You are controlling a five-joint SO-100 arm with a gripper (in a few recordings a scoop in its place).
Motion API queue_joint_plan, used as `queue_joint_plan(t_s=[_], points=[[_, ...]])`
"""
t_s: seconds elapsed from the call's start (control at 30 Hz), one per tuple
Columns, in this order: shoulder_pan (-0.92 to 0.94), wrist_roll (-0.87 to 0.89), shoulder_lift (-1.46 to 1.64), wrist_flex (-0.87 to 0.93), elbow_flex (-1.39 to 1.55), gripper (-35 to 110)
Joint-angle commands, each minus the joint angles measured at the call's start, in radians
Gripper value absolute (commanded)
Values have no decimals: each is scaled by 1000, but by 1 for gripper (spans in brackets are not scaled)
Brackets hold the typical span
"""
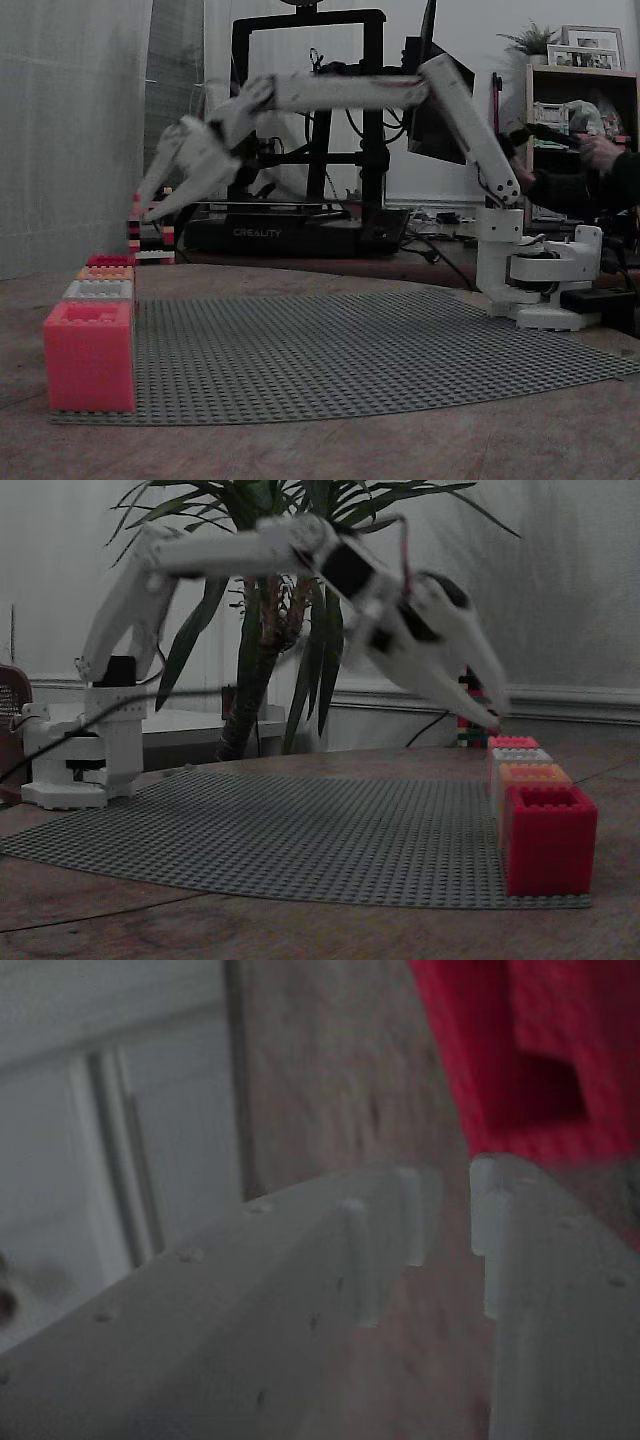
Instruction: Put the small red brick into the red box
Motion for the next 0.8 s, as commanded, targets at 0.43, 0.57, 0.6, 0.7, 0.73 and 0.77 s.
queue_joint_plan(t_s=[0.43,0.57,0.6,0.7,0.73,0.77], points=[[-192,-60,1355,250,1359,0],[-192,-15,1531,314,1514,0],[-192,-11,1574,336,1542,0],[-198,3,1683,374,1611,0],[-199,6,1712,383,1629,0],[-202,12,1738,394,1643,0]])
